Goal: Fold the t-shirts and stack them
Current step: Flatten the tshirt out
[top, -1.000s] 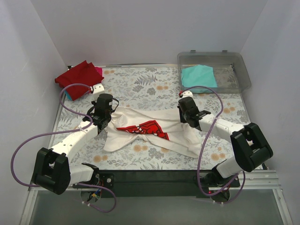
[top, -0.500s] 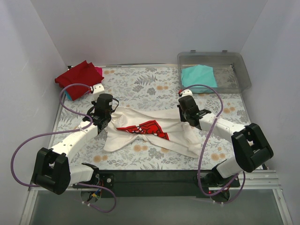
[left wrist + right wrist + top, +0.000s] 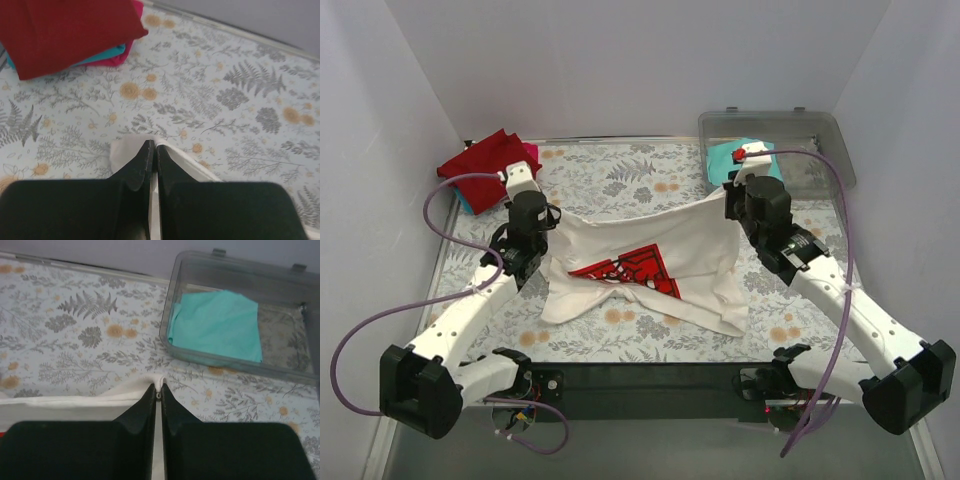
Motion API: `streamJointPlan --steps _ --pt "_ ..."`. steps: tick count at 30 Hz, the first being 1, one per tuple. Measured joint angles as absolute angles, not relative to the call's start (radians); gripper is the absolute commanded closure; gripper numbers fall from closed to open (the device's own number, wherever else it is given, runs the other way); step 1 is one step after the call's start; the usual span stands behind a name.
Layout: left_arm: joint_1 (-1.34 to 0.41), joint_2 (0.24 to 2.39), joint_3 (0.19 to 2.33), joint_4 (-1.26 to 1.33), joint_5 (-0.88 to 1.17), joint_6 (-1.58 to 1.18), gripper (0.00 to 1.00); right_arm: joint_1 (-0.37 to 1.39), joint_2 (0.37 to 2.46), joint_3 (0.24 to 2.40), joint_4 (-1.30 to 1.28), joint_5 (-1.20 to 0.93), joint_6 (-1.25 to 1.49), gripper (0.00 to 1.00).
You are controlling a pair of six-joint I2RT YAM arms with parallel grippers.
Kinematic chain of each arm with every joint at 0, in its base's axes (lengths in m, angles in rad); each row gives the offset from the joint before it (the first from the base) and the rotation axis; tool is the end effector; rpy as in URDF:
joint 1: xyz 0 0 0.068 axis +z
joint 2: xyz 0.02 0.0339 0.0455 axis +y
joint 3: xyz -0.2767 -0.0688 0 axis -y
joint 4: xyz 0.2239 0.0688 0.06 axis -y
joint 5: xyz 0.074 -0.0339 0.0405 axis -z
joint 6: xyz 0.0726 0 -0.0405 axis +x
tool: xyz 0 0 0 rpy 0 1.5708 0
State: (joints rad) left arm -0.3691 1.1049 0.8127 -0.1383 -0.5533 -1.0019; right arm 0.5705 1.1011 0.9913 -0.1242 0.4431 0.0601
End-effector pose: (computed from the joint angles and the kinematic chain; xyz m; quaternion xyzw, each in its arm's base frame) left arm 0.2476 -0.0549 0.2970 -0.3921 0.7237 -0.1507 0.5475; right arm 0.2354 0.1140 0.3630 -0.0615 0.7752 0.0235 0.6283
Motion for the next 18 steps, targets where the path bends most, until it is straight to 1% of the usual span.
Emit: streamJointPlan --steps 7,12,18 --pt "-0.37 1.042 0.992 -0.113 -0.451 -0.923 1.0 0.57 1.09 1.136 -0.126 0.429 -0.038 0.99" --pt "-0.37 0.996 1.132 -0.113 -0.309 -0.831 1.0 0.57 1.073 1.25 -0.142 0.398 -0.096 0.99" --pt "-0.37 0.988 1.357 -0.195 -0.139 -0.76 1.0 0.57 1.017 1.403 -0.172 0.331 -0.139 0.99"
